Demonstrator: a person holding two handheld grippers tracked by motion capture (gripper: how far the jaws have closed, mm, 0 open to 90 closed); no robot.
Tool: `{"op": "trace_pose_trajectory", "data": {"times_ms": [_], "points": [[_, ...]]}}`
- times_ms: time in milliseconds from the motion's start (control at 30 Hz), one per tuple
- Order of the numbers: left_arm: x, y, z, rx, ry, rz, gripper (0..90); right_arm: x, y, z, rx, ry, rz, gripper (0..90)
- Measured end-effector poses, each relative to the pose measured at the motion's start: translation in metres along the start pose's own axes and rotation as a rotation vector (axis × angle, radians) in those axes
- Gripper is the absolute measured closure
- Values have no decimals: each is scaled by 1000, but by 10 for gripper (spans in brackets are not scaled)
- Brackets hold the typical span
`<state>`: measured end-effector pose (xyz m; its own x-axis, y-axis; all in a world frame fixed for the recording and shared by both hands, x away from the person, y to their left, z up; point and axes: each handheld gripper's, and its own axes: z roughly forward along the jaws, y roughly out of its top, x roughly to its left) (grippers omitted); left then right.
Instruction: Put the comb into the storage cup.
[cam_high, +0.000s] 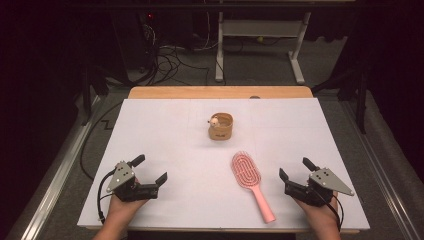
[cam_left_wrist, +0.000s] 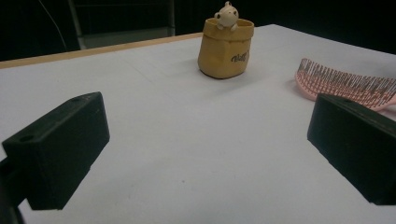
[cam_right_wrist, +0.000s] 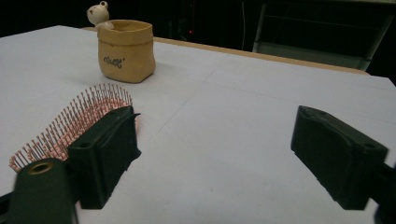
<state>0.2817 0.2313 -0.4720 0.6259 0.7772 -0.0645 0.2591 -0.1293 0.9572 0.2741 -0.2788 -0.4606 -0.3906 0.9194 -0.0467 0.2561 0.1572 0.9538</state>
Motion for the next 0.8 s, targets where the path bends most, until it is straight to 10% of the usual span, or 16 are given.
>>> {"op": "trace_pose_trajectory", "data": {"times_ms": [267, 567, 800], "points": [[0, 0, 2, 13, -25, -19, 0, 2, 0, -1, 21, 47, 4, 398], [1, 0, 0, -3, -9, -17, 0, 11, 6, -1, 53, 107, -4, 443], [1, 0, 0, -2, -7, -16, 0, 30, 11, 2, 94, 253, -28, 657]]}}
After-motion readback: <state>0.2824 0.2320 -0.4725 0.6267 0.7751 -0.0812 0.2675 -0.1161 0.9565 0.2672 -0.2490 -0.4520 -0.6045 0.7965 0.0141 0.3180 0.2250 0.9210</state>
